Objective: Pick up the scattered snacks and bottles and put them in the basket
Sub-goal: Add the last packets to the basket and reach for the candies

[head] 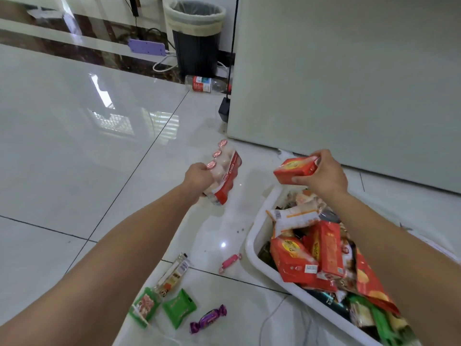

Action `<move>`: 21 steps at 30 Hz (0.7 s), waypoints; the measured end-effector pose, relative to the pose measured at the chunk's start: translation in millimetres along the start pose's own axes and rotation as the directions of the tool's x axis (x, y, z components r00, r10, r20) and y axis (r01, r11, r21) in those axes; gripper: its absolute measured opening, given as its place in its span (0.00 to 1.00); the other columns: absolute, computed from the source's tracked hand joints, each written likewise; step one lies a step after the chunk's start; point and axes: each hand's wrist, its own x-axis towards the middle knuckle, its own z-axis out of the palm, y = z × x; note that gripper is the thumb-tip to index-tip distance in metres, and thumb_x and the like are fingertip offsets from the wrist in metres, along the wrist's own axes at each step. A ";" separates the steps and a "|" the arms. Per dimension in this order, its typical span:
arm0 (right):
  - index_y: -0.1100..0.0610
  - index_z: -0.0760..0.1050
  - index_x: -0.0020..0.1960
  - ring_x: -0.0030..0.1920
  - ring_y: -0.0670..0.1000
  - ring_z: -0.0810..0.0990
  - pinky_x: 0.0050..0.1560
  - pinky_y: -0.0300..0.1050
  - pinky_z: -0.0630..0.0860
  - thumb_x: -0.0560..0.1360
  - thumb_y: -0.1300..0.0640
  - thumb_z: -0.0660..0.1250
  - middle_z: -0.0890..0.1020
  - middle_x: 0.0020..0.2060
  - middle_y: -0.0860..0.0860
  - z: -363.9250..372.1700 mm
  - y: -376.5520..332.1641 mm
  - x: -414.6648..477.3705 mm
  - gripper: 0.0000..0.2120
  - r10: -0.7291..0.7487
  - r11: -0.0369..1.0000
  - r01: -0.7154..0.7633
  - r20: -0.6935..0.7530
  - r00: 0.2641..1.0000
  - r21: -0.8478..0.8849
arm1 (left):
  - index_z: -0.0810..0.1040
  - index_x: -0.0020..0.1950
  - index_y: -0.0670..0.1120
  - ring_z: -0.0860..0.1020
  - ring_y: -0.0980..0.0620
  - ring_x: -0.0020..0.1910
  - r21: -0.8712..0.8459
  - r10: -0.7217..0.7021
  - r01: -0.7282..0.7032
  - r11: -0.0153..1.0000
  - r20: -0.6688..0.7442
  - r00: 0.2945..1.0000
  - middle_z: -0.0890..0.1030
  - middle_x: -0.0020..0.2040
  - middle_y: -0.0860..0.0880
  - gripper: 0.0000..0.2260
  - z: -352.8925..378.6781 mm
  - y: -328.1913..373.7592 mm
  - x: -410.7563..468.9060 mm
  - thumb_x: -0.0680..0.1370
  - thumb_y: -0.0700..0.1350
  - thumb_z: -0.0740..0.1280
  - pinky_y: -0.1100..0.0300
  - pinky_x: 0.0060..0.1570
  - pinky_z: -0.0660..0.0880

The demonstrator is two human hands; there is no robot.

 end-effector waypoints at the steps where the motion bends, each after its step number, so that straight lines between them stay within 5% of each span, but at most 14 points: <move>1: 0.53 0.68 0.62 0.57 0.56 0.77 0.52 0.48 0.74 0.59 0.52 0.80 0.78 0.57 0.53 -15.0 10.2 -0.7 0.35 0.035 0.999 -0.034 -0.028 0.999 0.009 | 0.73 0.48 0.47 0.77 0.43 0.44 -0.041 0.047 -0.047 0.998 -0.001 0.999 0.77 0.46 0.43 0.04 3.4 8.4 -5.3 0.77 0.39 0.65 0.49 0.47 0.77; 6: 0.56 0.68 0.64 0.59 0.58 0.76 0.57 0.50 0.72 0.61 0.52 0.80 0.77 0.60 0.56 -92.4 77.0 -25.7 0.36 0.249 0.968 -0.236 -0.194 0.949 0.085 | 0.76 0.55 0.46 0.75 0.54 0.37 -0.215 0.258 -0.240 0.947 0.057 0.965 0.76 0.40 0.50 0.16 37.9 46.6 -32.3 0.76 0.28 0.61 0.72 0.25 0.73; 11: 0.58 0.69 0.63 0.60 0.61 0.76 0.60 0.54 0.71 0.62 0.48 0.79 0.78 0.59 0.59 -147.7 160.5 -79.2 0.35 0.525 0.851 -0.484 -0.363 0.770 0.204 | 0.78 0.61 0.41 0.75 0.53 0.51 -0.163 0.400 -0.377 0.912 0.143 0.905 0.78 0.53 0.47 0.19 82.9 63.0 -47.1 0.75 0.27 0.60 0.65 0.49 0.73; 15: 0.59 0.70 0.62 0.58 0.63 0.77 0.60 0.55 0.73 0.61 0.47 0.79 0.79 0.58 0.61 -151.1 211.2 -126.8 0.36 0.678 0.734 -0.592 -0.408 0.611 0.333 | 0.78 0.61 0.39 0.76 0.52 0.51 -0.127 0.461 -0.444 0.887 0.271 0.845 0.79 0.52 0.46 0.21 119.4 67.2 -58.5 0.72 0.24 0.60 0.76 0.40 0.74; 21: 0.64 0.65 0.61 0.57 0.64 0.77 0.56 0.54 0.71 0.66 0.51 0.77 0.77 0.57 0.64 -104.2 229.5 -159.9 0.33 0.721 0.693 -0.611 -0.379 0.580 0.384 | 0.78 0.61 0.42 0.75 0.50 0.54 0.178 0.428 -0.556 0.812 0.467 0.774 0.79 0.57 0.44 0.20 157.5 52.3 -59.4 0.74 0.28 0.58 0.64 0.49 0.71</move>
